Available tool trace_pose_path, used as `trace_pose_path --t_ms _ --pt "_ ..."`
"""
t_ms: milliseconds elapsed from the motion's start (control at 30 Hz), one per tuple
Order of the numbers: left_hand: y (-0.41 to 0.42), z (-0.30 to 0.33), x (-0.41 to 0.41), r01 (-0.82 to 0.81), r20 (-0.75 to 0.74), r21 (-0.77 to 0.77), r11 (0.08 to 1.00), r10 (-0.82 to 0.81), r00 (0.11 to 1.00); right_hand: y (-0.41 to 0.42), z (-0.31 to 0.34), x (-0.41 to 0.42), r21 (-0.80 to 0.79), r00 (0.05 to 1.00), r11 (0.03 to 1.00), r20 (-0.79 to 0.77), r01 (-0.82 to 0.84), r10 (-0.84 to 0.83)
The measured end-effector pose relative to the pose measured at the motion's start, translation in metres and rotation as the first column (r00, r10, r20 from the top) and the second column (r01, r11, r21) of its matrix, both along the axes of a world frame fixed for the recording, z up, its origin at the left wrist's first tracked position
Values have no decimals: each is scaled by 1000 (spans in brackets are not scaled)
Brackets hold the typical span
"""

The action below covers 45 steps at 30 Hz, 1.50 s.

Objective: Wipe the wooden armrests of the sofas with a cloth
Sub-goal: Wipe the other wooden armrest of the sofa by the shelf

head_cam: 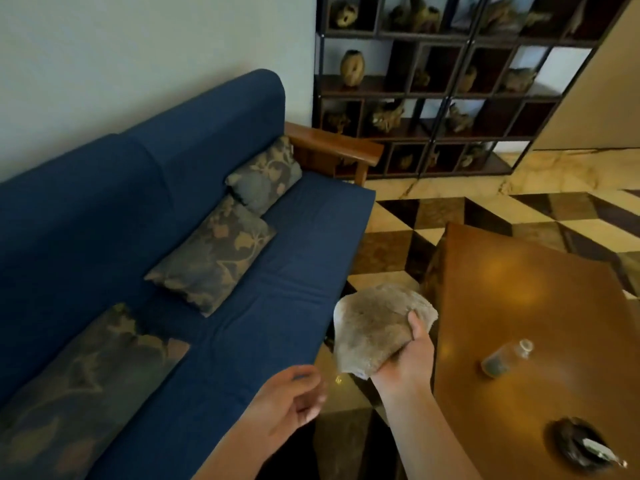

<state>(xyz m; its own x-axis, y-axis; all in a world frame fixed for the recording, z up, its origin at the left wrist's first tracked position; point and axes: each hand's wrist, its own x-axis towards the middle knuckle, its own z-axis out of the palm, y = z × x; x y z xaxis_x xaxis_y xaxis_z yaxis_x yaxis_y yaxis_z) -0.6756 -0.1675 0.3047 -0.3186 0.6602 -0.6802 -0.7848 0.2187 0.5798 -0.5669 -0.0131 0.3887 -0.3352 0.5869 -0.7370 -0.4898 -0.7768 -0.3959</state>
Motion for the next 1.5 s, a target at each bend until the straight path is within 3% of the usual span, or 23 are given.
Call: trace_pose_path --t_ms 167,300,533,600,733,833,933,1300,1400,1500 --pt "114 -5 -78 33 30 -54 998 -31 999 97 -2 -54 -51 997 998 81 26 -22" --pt "221 -4 -142 54 16 -123 991 -52 999 191 5 -102 -101 968 989 238 111 -85" --pt "386 1 -198 178 -82 -199 964 -198 977 329 -1 -142 -108 950 973 263 202 -168" --pt "427 2 -209 175 -153 -207 962 -209 966 362 -4 -152 -90 957 973 219 214 -190" --pt "544 -5 -225 170 -237 -205 964 -218 947 469 -18 -172 -98 946 976 281 193 -159" --pt "625 -12 -232 87 -234 -255 963 -149 961 551 -16 -182 -174 968 959 151 223 -198" --pt "674 -9 -237 32 -207 -328 944 -105 973 604 0 -194 -202 960 944 156 261 -232" --pt "881 -3 -346 -139 -192 -299 944 83 978 852 -9 -328 -170 999 985 -14 39 -42" --pt "925 -30 -392 -182 -149 -292 939 143 978 901 -31 -384 -186 998 982 59 -26 38" --pt "971 -50 -443 -220 -89 -323 921 202 975 947 -56 -449 -193 962 979 251 -60 109"
